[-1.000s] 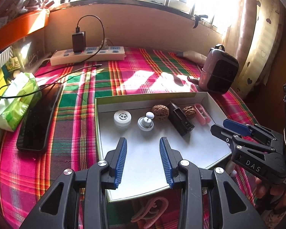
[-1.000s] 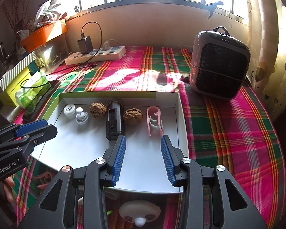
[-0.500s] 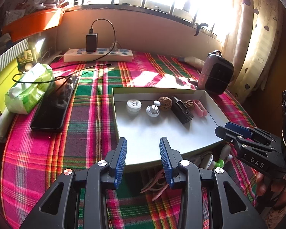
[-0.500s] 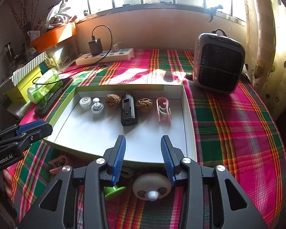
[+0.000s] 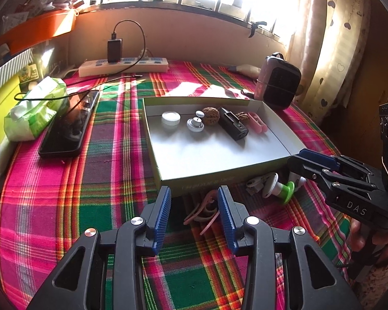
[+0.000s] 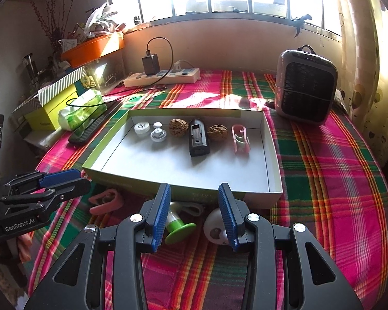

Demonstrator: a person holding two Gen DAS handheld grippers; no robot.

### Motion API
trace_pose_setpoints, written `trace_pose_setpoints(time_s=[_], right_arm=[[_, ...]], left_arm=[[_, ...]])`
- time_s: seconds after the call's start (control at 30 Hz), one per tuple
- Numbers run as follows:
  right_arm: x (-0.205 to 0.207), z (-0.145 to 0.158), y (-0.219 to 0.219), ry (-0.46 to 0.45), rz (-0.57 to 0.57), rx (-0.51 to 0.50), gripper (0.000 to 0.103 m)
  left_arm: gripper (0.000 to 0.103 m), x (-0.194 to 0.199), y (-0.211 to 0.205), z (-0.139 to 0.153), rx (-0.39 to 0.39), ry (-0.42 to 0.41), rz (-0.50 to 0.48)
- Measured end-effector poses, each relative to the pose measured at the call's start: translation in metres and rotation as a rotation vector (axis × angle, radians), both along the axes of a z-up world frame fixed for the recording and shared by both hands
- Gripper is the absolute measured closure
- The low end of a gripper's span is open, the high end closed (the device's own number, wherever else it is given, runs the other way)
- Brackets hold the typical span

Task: Organize objects
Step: 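Pull both tools back out of the box toward the remaining objects, then grasp the green-and-white spool with the right tool while the left tool grasps a pink hook clip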

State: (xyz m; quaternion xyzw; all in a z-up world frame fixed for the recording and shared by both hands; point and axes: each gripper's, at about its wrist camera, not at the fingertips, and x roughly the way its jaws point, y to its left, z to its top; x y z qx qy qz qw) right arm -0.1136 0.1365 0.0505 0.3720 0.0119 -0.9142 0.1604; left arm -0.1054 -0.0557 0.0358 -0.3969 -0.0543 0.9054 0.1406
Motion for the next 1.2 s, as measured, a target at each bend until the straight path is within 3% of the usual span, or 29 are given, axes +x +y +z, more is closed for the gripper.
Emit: trace_pose_setpoints(time_s=[0.6,1.2], right_arm=[[0.011,-0.016,-0.006,-0.042,0.066,-0.009,0.063],[0.016,-0.031,-0.024,-0.102,0.157,0.008,0.063]], left_arm=[[0.064,-0.007,0.015,-0.024,-0.007,-0.070,-0.035],[0.064,-0.008,0.015,-0.024,-0.013,-0.065,-0.036]])
